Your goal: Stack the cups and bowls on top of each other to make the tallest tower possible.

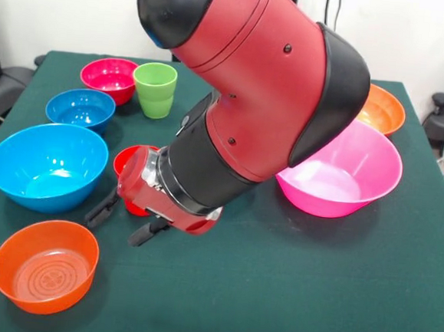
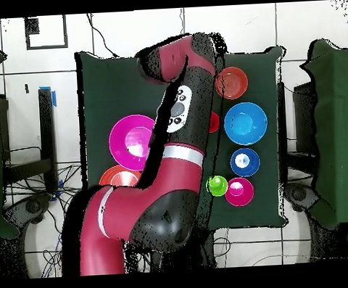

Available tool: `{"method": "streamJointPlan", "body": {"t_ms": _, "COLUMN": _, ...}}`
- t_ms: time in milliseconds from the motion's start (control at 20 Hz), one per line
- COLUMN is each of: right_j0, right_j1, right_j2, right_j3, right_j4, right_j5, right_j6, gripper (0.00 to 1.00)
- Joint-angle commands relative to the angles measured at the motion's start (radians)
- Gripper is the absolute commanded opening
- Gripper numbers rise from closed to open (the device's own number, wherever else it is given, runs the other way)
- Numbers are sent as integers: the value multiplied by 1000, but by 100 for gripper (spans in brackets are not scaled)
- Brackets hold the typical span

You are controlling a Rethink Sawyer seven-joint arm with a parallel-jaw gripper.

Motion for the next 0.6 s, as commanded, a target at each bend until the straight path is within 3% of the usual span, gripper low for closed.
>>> {"method": "streamJointPlan", "body": {"t_ms": 50, "right_j0": 28, "right_j1": -14, "right_j2": 114, "right_j3": 89, "right_j4": 11, "right_j5": 44, "right_j6": -121, "gripper": 100}}
{"method": "streamJointPlan", "body": {"t_ms": 600, "right_j0": 25, "right_j1": 20, "right_j2": 115, "right_j3": 44, "right_j4": 12, "right_j5": 38, "right_j6": -99, "gripper": 100}}
